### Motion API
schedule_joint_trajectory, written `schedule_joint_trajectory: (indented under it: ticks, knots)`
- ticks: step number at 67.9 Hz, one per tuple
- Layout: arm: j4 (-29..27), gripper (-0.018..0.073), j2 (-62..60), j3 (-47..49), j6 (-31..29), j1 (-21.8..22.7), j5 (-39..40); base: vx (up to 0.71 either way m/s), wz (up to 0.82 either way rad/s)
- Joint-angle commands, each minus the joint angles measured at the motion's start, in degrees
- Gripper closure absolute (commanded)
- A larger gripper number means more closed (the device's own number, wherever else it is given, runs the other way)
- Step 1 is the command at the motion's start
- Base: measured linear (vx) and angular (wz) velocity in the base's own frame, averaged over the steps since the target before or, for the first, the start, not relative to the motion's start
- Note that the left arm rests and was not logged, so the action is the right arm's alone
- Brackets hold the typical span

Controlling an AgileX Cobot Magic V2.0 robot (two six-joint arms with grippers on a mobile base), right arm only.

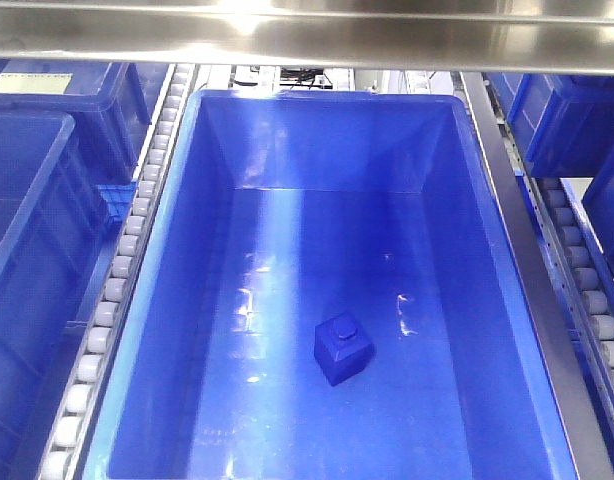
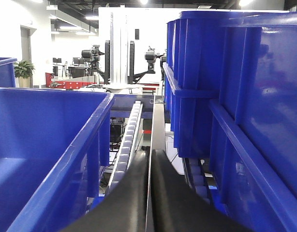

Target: Pour parts from conveyor to right shelf

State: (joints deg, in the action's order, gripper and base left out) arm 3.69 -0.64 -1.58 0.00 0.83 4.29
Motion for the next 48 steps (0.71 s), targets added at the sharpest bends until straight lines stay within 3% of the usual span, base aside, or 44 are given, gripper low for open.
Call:
schedule_joint_trajectory:
  ticks: [1, 48]
  knots:
    - [0.5, 0.0569, -1.1, -0.1, 0.0, 0.3, 4.7, 0.00, 0.00]
    - [0.5, 0.0569, -1.1, -0.1, 0.0, 0.3, 4.7, 0.00, 0.00]
